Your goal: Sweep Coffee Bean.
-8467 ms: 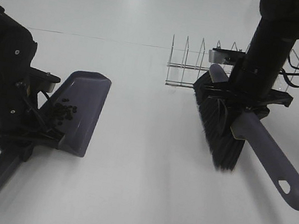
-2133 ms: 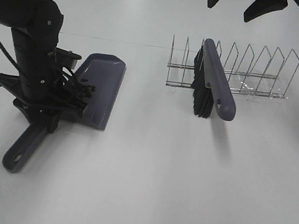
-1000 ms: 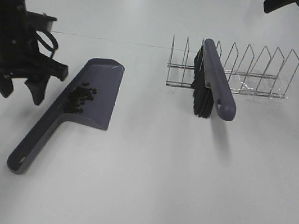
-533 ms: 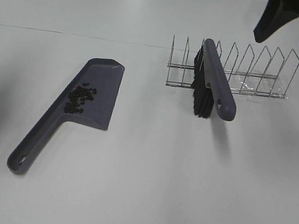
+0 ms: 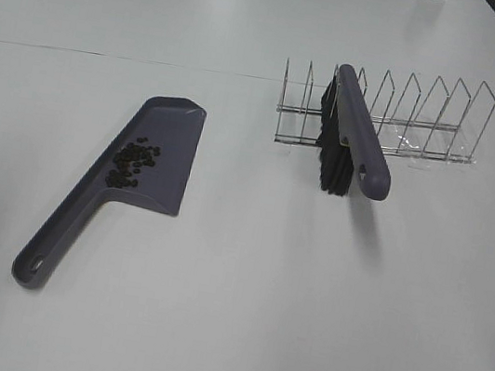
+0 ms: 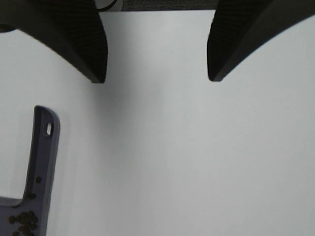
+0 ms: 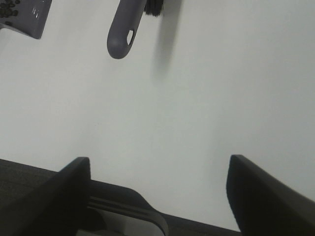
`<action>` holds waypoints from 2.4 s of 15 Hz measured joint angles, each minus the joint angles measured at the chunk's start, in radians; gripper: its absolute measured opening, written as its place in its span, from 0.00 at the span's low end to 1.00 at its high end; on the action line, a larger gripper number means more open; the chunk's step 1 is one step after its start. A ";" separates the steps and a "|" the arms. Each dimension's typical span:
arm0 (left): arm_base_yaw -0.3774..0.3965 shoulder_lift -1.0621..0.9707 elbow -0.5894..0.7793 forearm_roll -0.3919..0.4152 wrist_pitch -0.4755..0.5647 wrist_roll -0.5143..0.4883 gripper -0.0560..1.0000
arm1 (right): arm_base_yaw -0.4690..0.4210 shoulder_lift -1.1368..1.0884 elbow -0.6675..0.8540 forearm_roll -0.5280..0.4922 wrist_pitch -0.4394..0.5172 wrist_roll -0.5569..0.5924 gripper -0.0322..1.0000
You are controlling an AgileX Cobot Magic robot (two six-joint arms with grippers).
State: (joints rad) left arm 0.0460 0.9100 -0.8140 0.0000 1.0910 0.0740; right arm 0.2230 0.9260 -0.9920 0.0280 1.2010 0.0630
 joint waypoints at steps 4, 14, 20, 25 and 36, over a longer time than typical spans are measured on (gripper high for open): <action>0.000 -0.345 0.091 0.000 0.062 0.039 0.57 | 0.000 -0.306 0.201 -0.016 -0.007 0.001 0.69; 0.000 -0.824 0.233 -0.060 0.119 -0.013 0.81 | 0.000 -0.783 0.387 -0.020 0.014 -0.011 0.69; 0.000 -0.913 0.254 -0.101 0.089 0.039 0.82 | 0.000 -0.931 0.457 -0.041 -0.006 -0.063 0.69; 0.000 -0.917 0.293 -0.133 0.000 0.039 0.82 | 0.000 -0.931 0.534 -0.038 -0.083 -0.063 0.69; 0.001 -0.917 0.294 -0.136 -0.006 0.039 0.82 | -0.120 -0.931 0.534 -0.028 -0.086 -0.074 0.69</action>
State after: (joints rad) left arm 0.0470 -0.0070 -0.5200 -0.1360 1.0850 0.1130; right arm 0.1030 -0.0050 -0.4580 0.0000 1.1150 -0.0110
